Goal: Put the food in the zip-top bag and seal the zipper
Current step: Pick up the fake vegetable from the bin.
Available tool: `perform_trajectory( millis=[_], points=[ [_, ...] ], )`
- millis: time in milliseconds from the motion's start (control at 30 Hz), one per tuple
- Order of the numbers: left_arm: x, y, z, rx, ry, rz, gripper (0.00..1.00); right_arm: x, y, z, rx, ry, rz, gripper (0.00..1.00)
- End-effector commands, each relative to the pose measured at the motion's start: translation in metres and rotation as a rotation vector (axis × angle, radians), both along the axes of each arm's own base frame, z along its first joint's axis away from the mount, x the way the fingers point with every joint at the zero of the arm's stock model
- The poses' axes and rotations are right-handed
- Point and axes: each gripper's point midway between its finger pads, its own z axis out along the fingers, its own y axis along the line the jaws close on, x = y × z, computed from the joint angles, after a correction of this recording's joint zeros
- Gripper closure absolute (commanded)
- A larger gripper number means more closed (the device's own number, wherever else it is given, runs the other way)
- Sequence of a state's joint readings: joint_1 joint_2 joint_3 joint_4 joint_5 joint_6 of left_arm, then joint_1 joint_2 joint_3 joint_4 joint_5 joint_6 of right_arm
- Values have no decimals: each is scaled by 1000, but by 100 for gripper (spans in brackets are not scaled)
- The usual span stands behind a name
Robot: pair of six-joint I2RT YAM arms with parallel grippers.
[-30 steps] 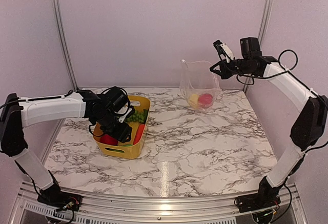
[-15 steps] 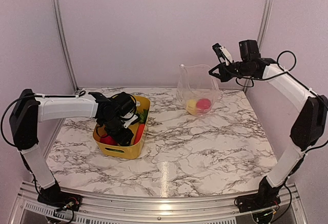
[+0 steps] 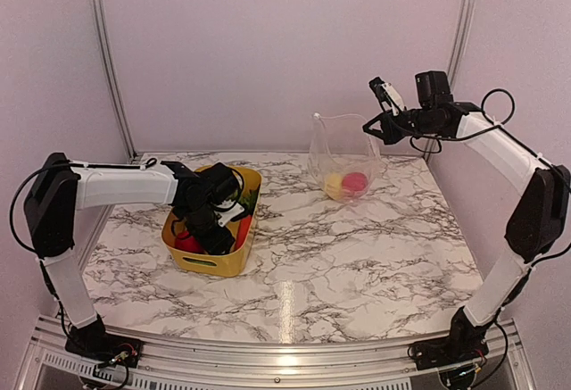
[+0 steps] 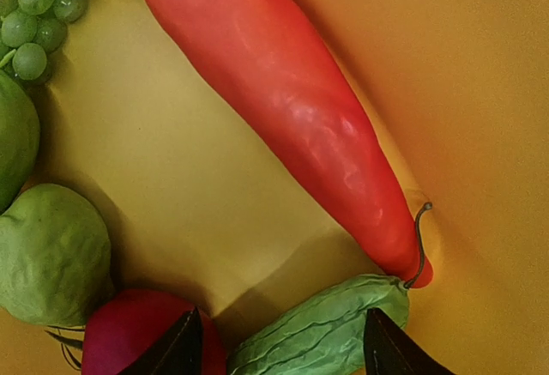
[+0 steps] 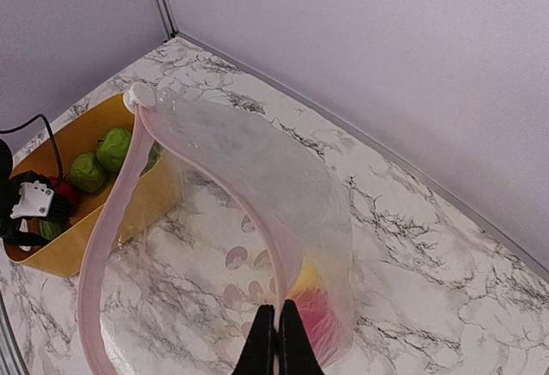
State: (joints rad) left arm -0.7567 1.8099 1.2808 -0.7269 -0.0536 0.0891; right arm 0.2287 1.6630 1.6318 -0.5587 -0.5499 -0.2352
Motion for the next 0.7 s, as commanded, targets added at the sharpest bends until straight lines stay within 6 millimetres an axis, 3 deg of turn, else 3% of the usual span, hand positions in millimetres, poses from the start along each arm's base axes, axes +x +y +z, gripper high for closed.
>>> perform_trajectory(
  millis=[0,200,467,667],
  points=[
    [-7,9,10,29,0,-13,34,0,-1,0,14,9,0,100],
    [-3,16,24,32,-43,7,34,1,0,-3,17,17,3,100],
    [24,47,43,103,-172,224,36,-1,0,-5,21,21,4,100],
    [28,51,57,76,-218,292,31,-1,2,-6,24,24,7,100]
  ],
)
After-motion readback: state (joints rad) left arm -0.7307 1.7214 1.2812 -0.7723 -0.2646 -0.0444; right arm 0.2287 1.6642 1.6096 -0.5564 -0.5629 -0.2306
